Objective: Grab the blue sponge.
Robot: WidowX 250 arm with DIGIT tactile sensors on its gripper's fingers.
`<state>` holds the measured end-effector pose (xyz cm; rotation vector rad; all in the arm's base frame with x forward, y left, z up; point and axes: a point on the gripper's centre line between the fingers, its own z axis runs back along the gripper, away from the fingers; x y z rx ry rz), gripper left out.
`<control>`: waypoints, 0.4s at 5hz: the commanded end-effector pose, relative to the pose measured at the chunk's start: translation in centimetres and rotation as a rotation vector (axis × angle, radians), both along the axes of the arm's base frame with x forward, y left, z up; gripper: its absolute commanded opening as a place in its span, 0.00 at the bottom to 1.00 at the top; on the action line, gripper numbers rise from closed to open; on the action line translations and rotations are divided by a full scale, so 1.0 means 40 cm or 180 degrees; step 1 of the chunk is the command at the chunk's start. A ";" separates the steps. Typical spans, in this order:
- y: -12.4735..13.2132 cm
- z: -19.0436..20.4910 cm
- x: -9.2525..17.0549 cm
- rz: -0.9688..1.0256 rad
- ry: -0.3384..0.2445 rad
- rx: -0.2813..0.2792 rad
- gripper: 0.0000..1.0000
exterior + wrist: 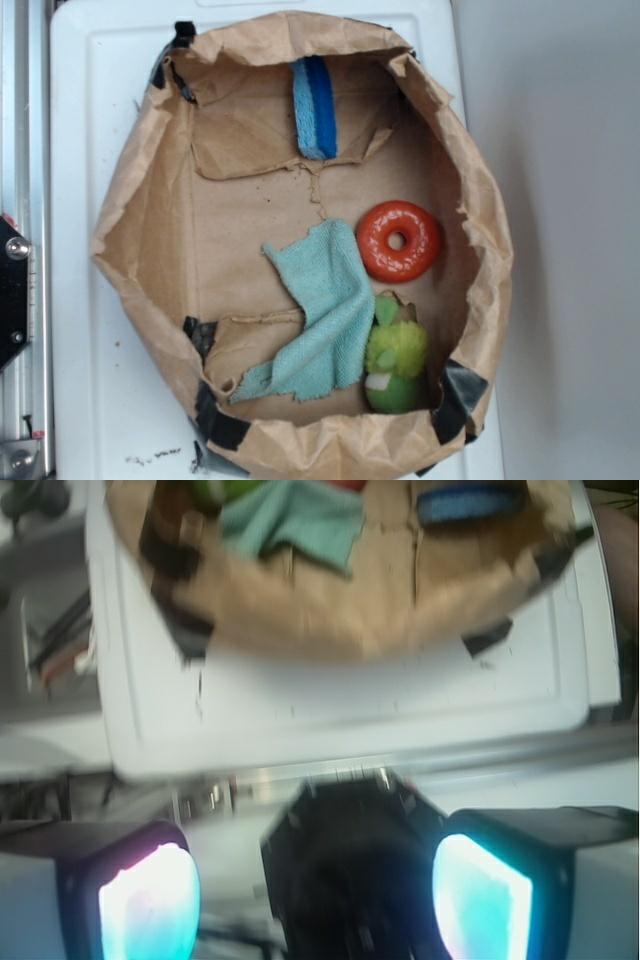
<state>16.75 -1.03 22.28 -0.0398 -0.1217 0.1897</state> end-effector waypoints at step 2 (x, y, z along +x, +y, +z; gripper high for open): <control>0.160 -0.107 0.283 0.1812 -0.0588 0.0169 1.00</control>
